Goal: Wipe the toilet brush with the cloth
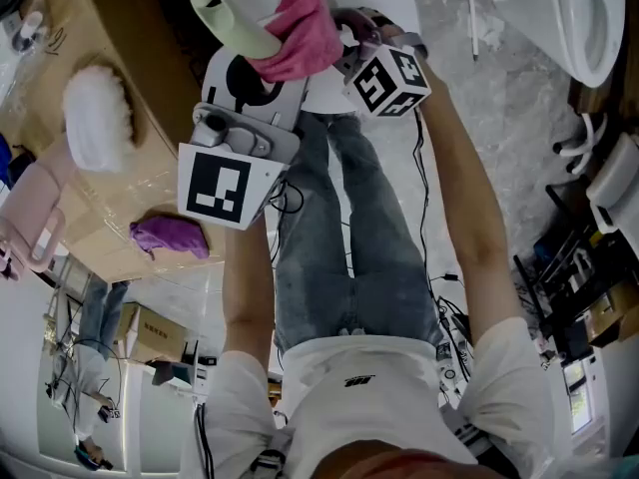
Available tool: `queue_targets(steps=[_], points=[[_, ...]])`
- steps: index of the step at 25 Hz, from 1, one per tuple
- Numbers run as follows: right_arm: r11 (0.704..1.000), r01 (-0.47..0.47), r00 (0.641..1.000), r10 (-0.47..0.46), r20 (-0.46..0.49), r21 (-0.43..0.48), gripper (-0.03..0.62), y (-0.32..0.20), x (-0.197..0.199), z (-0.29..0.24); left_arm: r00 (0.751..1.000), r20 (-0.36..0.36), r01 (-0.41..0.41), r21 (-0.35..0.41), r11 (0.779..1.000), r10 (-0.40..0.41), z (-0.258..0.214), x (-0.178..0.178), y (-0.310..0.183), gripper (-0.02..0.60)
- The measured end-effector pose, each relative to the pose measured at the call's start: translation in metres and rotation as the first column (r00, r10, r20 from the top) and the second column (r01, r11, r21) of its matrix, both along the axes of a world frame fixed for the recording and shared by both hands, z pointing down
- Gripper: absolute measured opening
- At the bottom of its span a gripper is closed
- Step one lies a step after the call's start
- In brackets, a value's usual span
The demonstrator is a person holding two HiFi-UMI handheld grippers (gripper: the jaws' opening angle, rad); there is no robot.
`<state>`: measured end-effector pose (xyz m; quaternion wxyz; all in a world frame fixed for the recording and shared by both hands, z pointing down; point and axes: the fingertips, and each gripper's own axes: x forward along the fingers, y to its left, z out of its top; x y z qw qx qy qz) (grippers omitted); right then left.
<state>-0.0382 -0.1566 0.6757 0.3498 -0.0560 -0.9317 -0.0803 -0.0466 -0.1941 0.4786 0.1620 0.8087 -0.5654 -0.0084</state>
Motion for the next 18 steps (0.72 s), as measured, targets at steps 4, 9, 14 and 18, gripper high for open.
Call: queue_targets(steps=[4, 9, 14, 18], points=[[1.0, -0.003, 1.0, 0.003, 0.005, 0.0, 0.089, 0.0, -0.001, 0.0, 1.0, 0.014, -0.009, -0.031, 0.999, 0.009, 0.025, 0.005, 0.004, 0.061], [1.0, -0.005, 1.0, 0.005, 0.01, 0.002, 0.087, 0.0, -0.001, 0.0, 0.999, 0.027, -0.019, -0.065, 0.998, 0.02, 0.051, 0.011, 0.005, 0.061], [1.0, -0.005, 1.0, 0.005, 0.018, 0.001, 0.087, 0.0, -0.001, -0.001, 1.0, 0.021, -0.017, -0.093, 0.996, 0.019, 0.073, 0.015, 0.005, 0.061], [1.0, -0.006, 1.0, 0.006, 0.023, 0.001, 0.087, -0.002, 0.0, -0.001, 0.999, 0.033, -0.022, -0.116, 0.993, 0.026, 0.09, 0.02, 0.002, 0.061]])
